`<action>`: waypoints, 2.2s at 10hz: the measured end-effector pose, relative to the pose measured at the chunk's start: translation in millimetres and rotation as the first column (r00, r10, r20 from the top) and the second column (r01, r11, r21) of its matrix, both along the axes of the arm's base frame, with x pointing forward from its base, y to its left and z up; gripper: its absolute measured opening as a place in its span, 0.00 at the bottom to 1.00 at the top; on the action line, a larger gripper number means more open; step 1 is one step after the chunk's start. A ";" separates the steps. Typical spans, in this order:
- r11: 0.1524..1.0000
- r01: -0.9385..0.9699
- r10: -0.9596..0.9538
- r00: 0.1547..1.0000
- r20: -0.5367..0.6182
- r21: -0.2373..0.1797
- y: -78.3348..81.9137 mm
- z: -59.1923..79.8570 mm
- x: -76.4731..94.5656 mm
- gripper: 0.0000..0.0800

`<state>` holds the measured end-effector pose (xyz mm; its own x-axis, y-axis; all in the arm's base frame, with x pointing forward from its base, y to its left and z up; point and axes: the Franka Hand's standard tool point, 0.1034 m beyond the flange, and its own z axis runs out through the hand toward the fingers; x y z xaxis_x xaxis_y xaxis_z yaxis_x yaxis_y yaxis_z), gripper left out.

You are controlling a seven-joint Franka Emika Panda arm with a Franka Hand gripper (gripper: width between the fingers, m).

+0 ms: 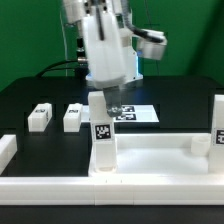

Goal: Assemble desk

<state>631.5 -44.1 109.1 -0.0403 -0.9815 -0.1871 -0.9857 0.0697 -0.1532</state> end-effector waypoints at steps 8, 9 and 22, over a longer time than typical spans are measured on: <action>0.711 -0.676 0.698 0.712 0.074 -0.196 -5.4 8.1 -11.6 0.81; 0.660 -0.721 0.746 0.662 0.070 -0.212 -5.9 7.2 -11.2 0.81; 0.817 -0.551 0.558 0.830 -0.007 -0.171 -12.6 12.2 -3.1 0.36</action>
Offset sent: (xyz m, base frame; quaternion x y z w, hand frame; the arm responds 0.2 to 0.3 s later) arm -0.0106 0.0113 0.0023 -0.0124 -0.0432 -0.4191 0.9068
